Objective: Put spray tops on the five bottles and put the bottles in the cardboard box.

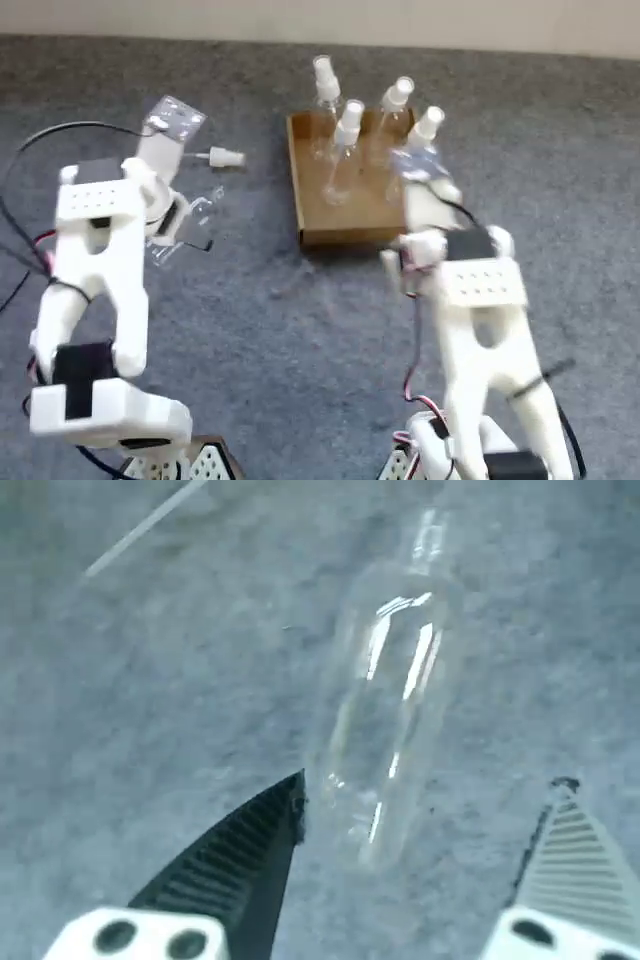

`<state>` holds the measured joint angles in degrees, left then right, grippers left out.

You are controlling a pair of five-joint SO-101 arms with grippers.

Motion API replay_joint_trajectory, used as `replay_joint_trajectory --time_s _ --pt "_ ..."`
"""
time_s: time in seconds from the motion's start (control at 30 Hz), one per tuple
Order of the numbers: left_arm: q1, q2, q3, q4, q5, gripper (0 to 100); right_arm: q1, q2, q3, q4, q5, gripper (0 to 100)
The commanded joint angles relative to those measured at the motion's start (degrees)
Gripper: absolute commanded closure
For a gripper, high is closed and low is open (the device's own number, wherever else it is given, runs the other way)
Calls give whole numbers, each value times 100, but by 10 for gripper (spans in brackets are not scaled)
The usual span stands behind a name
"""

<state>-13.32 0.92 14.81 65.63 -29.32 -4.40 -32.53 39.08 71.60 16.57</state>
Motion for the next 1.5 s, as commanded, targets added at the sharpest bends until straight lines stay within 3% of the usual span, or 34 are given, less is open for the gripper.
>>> replay_joint_trajectory --time_s 0.0,0.3,0.57,0.73,0.9,1.03,1.27,1.47 --pt "215 215 -338 53 -35 671 840 -558 347 22 853 781" --pt "13 1833 -1314 0 -35 673 1877 -752 919 4 1749 781" --pt "215 1991 -1385 809 -70 953 2246 -743 927 4 1776 781" --pt "444 804 -681 1503 -185 975 2475 -743 919 4 1776 781" --pt "1516 -1385 1024 1574 -176 972 2677 -743 919 -4 1776 781" --pt "2835 -2457 1631 1512 484 966 2774 -743 919 4 1776 781" --pt "4690 -1024 426 1143 1793 882 2765 -752 927 48 1749 781" --pt "5112 945 -734 721 3218 884 2765 -752 927 48 1741 781"
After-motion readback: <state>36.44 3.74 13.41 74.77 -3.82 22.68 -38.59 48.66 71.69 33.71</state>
